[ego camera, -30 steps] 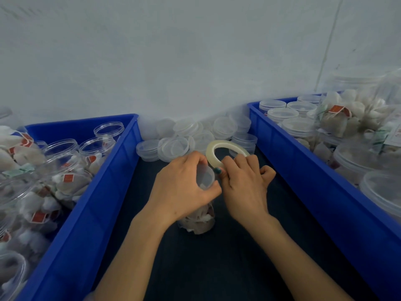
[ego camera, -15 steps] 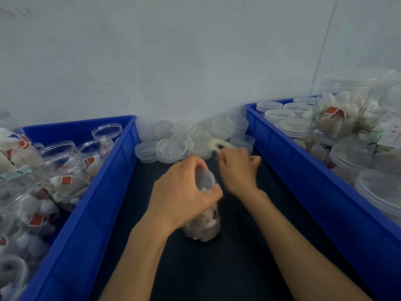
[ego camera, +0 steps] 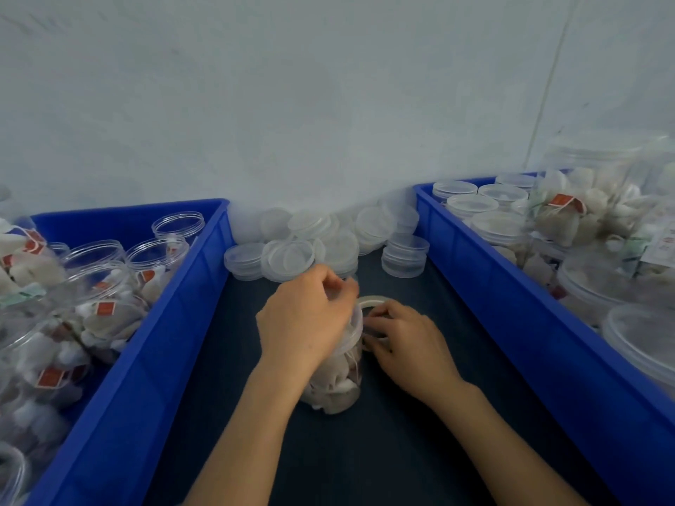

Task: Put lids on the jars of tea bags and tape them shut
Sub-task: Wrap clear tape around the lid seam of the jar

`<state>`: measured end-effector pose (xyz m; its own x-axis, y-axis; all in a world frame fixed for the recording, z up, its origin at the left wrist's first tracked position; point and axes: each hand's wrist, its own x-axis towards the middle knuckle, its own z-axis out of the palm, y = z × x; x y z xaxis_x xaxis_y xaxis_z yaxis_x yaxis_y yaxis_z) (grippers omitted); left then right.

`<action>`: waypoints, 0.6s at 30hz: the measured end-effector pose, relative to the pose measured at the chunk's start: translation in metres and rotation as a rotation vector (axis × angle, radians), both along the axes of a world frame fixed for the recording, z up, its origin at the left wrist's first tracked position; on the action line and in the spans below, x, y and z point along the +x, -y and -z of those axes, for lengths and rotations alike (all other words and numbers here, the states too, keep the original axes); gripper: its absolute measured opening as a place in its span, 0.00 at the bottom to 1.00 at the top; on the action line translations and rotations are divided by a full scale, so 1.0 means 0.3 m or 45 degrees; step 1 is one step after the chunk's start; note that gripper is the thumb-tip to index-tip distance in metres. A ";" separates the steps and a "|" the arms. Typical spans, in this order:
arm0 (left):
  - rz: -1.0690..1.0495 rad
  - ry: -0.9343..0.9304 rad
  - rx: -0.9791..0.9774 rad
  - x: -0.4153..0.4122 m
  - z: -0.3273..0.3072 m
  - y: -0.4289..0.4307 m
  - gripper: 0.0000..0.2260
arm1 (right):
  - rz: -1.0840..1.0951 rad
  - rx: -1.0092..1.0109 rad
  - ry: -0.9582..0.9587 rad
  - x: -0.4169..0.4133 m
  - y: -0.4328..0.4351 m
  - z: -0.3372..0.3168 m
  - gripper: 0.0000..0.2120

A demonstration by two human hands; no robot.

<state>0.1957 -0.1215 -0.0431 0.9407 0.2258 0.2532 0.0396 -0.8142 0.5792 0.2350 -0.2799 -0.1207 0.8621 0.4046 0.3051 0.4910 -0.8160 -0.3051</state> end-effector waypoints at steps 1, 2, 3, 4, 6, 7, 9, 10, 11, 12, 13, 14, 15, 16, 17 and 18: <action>0.037 0.059 -0.188 -0.001 0.006 -0.013 0.07 | -0.010 0.072 0.032 -0.005 -0.002 -0.014 0.14; 0.086 0.147 -0.439 -0.004 0.016 -0.025 0.06 | -0.027 0.201 0.055 -0.014 -0.007 -0.030 0.15; 0.123 0.241 -0.692 -0.010 0.029 -0.035 0.07 | -0.070 0.386 0.049 -0.026 -0.017 -0.045 0.17; 0.141 0.324 -0.893 -0.018 0.045 -0.044 0.10 | -0.145 0.585 0.005 -0.043 -0.028 -0.055 0.20; 0.154 0.419 -1.152 -0.032 0.088 -0.054 0.14 | -0.328 0.794 -0.077 -0.083 -0.059 -0.059 0.29; 0.155 0.445 -1.231 -0.040 0.113 -0.053 0.16 | -0.386 0.801 -0.116 -0.102 -0.078 -0.050 0.32; 0.113 0.482 -1.310 -0.048 0.151 -0.046 0.19 | -0.411 0.808 -0.231 -0.127 -0.113 -0.029 0.42; 0.067 0.480 -1.348 -0.046 0.162 -0.041 0.20 | -0.397 0.828 -0.262 -0.130 -0.123 -0.018 0.47; 0.026 0.462 -1.397 -0.046 0.171 -0.035 0.21 | -0.381 0.840 -0.271 -0.128 -0.127 -0.011 0.50; -0.003 0.444 -1.428 -0.045 0.178 -0.033 0.21 | -0.376 0.839 -0.267 -0.126 -0.128 -0.006 0.51; -0.014 0.438 -1.436 -0.046 0.181 -0.032 0.21 | -0.380 0.830 -0.255 -0.123 -0.124 -0.005 0.52; -0.004 0.440 -1.417 -0.046 0.184 -0.036 0.21 | -0.387 0.824 -0.241 -0.120 -0.118 -0.007 0.51; 0.015 0.436 -1.384 -0.046 0.187 -0.041 0.21 | -0.390 0.821 -0.223 -0.118 -0.112 -0.016 0.50; 0.031 0.418 -1.349 -0.042 0.193 -0.048 0.20 | -0.390 0.820 -0.197 -0.116 -0.106 -0.029 0.49; 0.035 0.374 -1.313 -0.038 0.201 -0.054 0.18 | -0.383 0.828 -0.164 -0.115 -0.098 -0.047 0.47; 0.039 0.307 -1.279 -0.032 0.211 -0.058 0.16 | -0.365 0.859 -0.119 -0.113 -0.088 -0.068 0.46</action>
